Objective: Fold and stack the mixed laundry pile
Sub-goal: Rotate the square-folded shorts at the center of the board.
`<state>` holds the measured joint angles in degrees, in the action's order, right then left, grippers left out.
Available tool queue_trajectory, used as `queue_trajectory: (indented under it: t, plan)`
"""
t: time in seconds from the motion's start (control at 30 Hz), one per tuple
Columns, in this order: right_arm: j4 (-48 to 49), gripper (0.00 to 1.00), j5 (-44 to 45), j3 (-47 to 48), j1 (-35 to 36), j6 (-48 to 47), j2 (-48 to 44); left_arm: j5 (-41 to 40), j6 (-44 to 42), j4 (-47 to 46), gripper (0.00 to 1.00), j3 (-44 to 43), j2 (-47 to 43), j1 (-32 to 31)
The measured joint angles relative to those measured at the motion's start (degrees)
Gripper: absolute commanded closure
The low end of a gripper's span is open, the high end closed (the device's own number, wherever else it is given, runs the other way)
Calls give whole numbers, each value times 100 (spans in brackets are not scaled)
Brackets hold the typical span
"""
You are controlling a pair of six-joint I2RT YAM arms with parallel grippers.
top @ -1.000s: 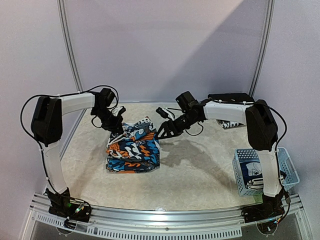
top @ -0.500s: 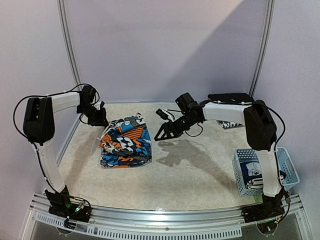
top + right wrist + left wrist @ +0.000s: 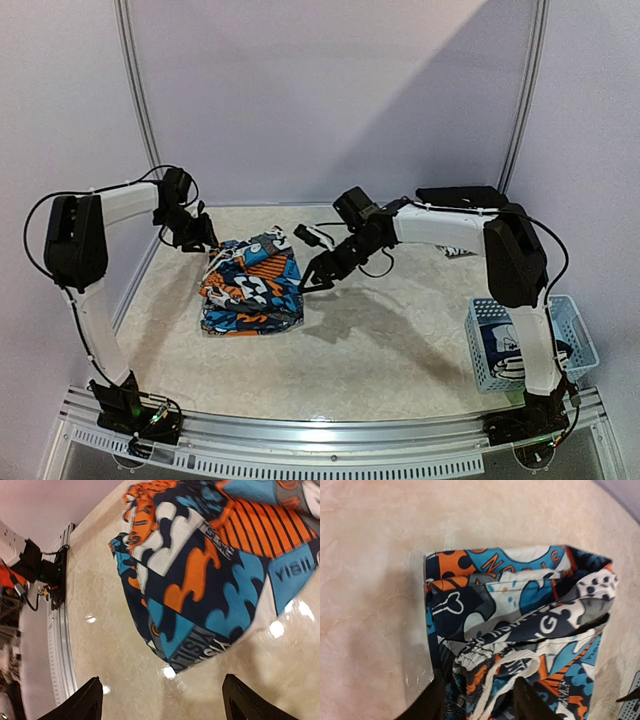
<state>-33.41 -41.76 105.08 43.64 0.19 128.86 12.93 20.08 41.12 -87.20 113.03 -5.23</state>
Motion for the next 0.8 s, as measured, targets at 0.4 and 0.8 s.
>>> queue_trajectory:
  t: [0.4,0.8]
  plan:
    - [-592,21,2124,1941,1672,-3091,695,732,-894,-260,1,-820,-20,44]
    - [153,36,4277,2100,2144,-4260,1676,1355,-940,-151,24,-623,1021,136]
